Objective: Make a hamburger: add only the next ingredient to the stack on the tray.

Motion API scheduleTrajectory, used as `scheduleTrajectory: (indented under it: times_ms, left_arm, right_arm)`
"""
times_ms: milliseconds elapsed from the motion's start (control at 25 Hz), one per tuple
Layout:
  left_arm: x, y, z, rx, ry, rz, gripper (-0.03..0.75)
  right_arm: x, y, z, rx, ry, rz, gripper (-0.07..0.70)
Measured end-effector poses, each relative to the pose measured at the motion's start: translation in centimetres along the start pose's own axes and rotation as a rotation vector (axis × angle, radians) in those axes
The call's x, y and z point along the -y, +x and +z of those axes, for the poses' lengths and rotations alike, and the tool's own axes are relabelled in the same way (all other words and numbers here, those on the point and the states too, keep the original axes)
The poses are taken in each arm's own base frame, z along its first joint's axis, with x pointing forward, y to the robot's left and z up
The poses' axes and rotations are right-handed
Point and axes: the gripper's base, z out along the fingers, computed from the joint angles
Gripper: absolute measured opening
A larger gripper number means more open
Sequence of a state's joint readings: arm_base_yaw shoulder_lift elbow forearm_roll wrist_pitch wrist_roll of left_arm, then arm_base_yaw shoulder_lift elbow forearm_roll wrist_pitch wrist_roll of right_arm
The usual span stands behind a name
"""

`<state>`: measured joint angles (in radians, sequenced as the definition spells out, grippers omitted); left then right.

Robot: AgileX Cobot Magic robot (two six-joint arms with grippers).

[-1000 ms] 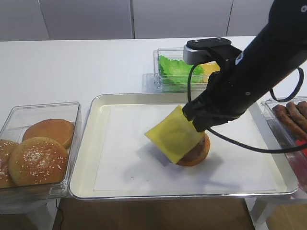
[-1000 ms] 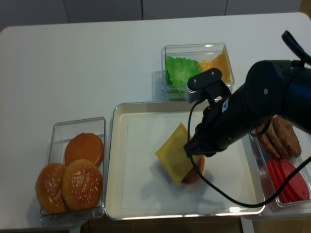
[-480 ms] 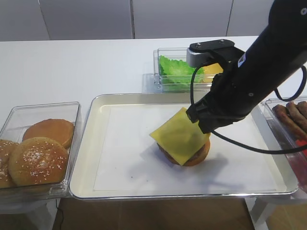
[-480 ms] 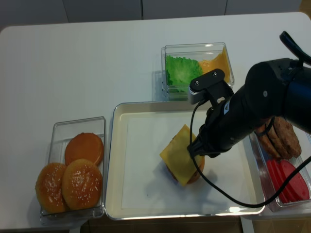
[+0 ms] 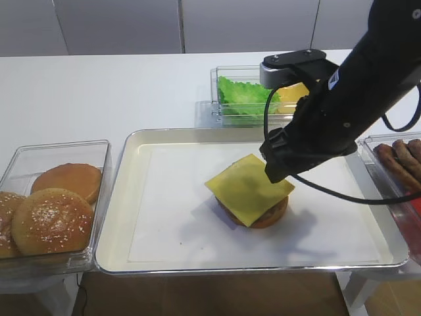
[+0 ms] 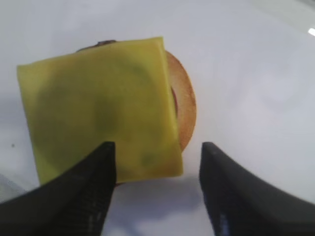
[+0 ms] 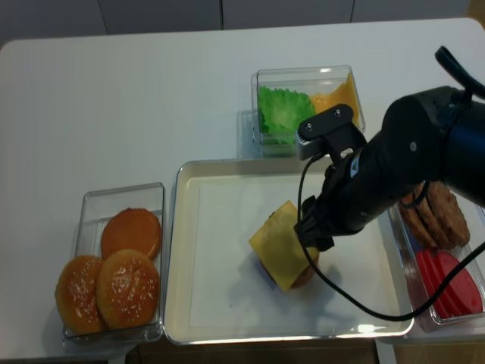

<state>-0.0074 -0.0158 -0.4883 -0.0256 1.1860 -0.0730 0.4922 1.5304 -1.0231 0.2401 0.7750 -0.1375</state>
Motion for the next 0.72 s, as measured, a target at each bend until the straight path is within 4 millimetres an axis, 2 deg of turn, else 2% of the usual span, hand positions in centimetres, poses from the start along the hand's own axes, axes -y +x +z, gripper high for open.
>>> scheduleTrajectory:
  times_ms: [120,280,360,600,720]
  left_arm:
    - [0.0,0.0,0.0,0.000,0.000,0.000,0.422]
    - [0.0,0.0,0.0,0.000,0.000,0.000,0.422]
    - [0.0,0.0,0.0,0.000,0.000,0.000,0.422]
    - [0.0,0.0,0.0,0.000,0.000,0.000,0.422]
    - [0.0,0.0,0.0,0.000,0.000,0.000,0.422]
  right_arm:
    - [0.3,-0.2,-0.7,0.005,0.048,-0.006,0.509]
    - [0.9,-0.2,-1.9,-0.035,0.131,-0.021,0.516]
    - [1.8,-0.1,-2.3,-0.063,0.157,0.004,0.507]
    - [7.0,0.8,-3.7,-0.097,0.177,0.185,0.468]
    - [9.3,1.5,-5.4,-0.053,0.185,0.283,0.462]
